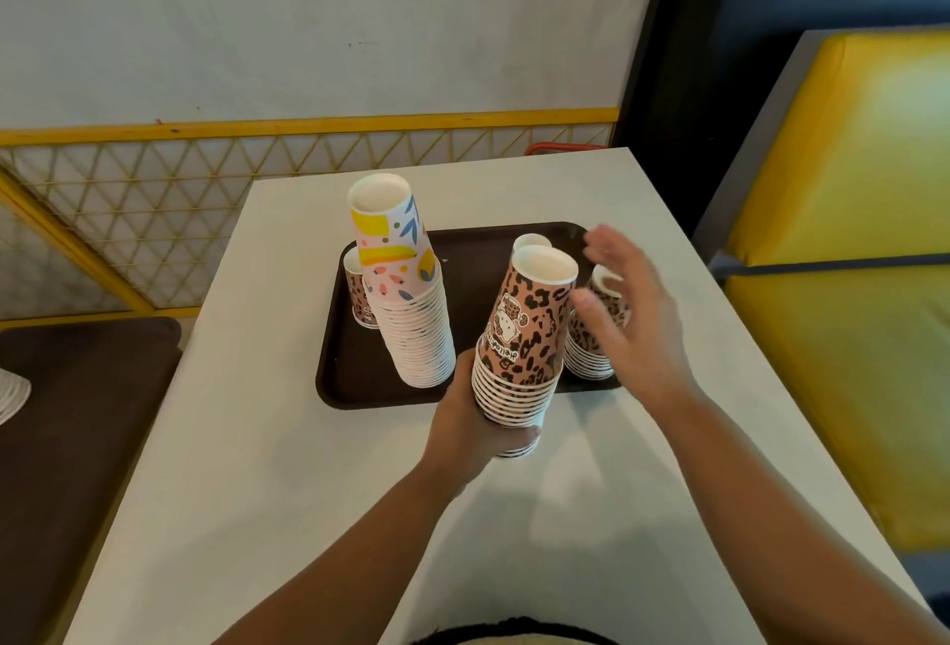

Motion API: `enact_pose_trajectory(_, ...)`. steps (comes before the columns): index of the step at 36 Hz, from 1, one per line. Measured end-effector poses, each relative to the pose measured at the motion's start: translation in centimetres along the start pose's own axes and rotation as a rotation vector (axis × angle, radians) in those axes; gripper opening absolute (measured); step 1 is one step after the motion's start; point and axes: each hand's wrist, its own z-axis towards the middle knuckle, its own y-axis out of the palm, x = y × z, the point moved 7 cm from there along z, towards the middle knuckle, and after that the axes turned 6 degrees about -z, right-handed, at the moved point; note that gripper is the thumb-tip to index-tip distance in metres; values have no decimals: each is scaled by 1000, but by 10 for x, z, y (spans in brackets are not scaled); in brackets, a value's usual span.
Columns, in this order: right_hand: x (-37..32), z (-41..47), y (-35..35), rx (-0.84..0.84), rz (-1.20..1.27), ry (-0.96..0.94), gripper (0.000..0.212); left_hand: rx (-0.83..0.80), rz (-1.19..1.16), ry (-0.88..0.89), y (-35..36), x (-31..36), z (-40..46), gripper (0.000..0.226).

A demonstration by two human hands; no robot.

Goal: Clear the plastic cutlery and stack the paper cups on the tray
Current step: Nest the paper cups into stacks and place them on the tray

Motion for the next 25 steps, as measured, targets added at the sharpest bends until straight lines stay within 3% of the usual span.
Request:
enact_pose_trajectory(3,-9,-6,21,-221,86,59,69,4,3,16,1,0,2,91)
enact_pose_trajectory(7,-9,-10,31,-264,53,87,67,-10,10,20,2,-1,3,91)
enact_pose_trajectory(19,-5,-3,20,-104,124,168,52,-28,61,21,2,-2,2,84)
enact_pose_trajectory(25,0,4,2,-1,391,266,35,-42,73,12,4,-7,3,86)
